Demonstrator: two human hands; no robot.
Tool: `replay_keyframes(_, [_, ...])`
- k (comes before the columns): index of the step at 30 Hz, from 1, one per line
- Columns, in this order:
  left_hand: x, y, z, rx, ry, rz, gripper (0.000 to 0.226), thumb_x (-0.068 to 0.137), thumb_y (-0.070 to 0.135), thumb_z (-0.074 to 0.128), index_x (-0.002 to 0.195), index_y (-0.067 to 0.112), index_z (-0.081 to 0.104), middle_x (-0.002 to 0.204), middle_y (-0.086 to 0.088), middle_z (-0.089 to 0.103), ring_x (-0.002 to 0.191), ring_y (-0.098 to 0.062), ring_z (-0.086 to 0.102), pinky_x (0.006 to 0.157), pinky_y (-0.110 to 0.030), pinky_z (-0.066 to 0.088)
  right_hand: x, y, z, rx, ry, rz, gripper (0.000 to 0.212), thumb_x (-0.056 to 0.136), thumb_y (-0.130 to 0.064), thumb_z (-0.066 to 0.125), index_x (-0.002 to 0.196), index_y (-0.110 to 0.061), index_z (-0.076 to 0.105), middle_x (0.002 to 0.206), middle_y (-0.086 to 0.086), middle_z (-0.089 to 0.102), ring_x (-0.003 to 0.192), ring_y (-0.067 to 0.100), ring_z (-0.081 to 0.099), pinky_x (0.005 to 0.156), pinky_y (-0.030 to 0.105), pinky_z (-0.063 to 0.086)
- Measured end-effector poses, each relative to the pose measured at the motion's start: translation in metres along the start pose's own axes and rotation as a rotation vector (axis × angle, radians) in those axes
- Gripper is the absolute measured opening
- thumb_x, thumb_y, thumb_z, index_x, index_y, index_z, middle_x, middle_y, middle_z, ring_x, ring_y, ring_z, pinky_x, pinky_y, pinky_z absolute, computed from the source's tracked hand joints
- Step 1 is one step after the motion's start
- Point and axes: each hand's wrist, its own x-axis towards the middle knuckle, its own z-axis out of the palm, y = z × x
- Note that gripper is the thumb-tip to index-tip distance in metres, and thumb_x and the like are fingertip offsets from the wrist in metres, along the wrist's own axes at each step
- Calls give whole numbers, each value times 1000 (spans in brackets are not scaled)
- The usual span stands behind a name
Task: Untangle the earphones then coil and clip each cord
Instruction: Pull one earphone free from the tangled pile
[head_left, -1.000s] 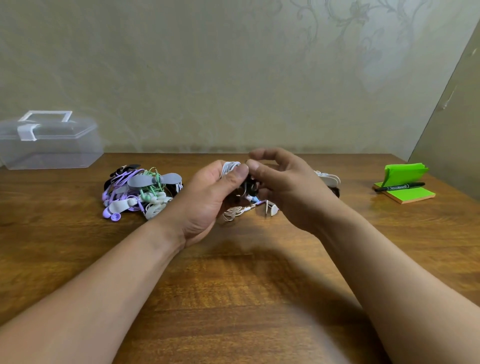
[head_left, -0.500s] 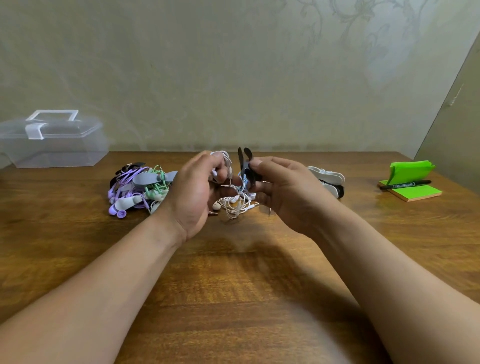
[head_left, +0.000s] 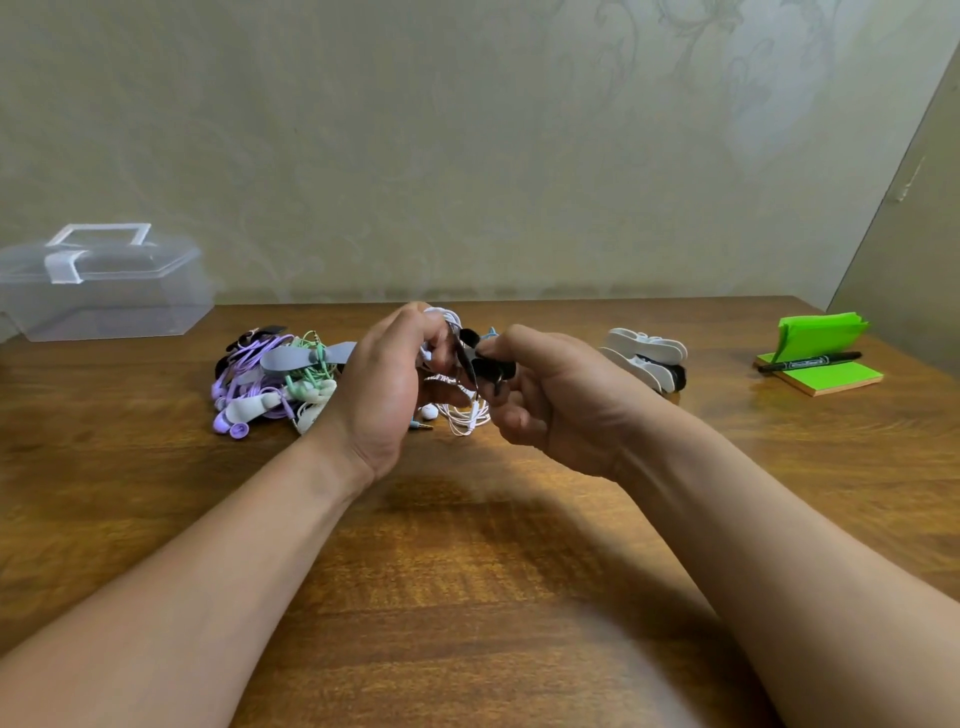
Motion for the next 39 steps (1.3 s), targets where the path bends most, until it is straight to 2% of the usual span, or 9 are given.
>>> replay_keyframes(5, [-2,2,2,53,-6,36,24,91,24,46,73,8,48,73,-5,45,72,-20,46,69,-39,38,1,-1,-3,-31,19,-32,15,103,-17,52,97,-6,59,65,4,50,48,11,36,46,21,24])
replay_keyframes(11, [-3,3,4,14,-11,54,30,100,15,41,71,9,44,65,5,52,67,-12,52,65,-33,43,3,-1,-7,-5,-24,-68,15,104,-17,50,103,-3,55,67,6,48,43,10,32,44,22,21])
replay_keyframes(16, [0,0,3,-75,-22,34,33,103,13,39,71,10,47,71,-6,55,72,-21,60,63,-34,52,5,0,-7,28,129,-180,10,103,-16,56,104,-8,52,65,6,47,47,14,33,54,32,16])
replay_keyframes(20, [1,-3,2,-97,-29,36,35,103,16,40,69,13,49,68,-1,56,70,-19,58,65,-34,49,4,2,-6,69,92,-186,9,103,-15,57,104,-13,48,69,7,47,45,13,31,48,27,18])
replay_keyframes(25, [1,-3,2,-52,-35,56,28,100,15,41,78,-1,43,74,-5,48,77,-25,52,72,-43,43,6,7,0,53,77,-179,11,104,-15,58,109,-16,49,66,3,56,46,11,35,43,22,27])
replay_keyframes(29, [-4,-2,5,6,-99,86,28,102,15,42,74,10,43,73,-2,48,76,-24,53,70,-40,46,8,7,-2,63,100,-191,13,104,-17,59,114,-15,50,82,17,56,45,12,35,42,22,27])
replay_keyframes(31, [-6,-2,8,18,-110,83,27,103,15,44,76,14,45,73,0,48,74,-18,54,67,-34,47,6,7,-3,59,114,-197,12,105,-17,57,114,-11,52,75,14,59,45,11,36,41,20,28])
replay_keyframes(35, [-4,-1,2,5,-207,7,17,101,27,55,96,11,58,83,-4,63,83,-18,61,74,-39,49,5,7,-3,23,86,-197,20,109,-19,52,95,-9,61,61,2,59,48,10,37,44,19,24])
replay_keyframes(39, [0,-2,-4,4,-332,-61,47,90,28,71,121,-2,53,105,-20,68,95,-25,66,71,-37,52,6,4,-9,23,84,-193,24,109,-29,54,102,-7,62,64,4,56,48,12,41,44,21,27])
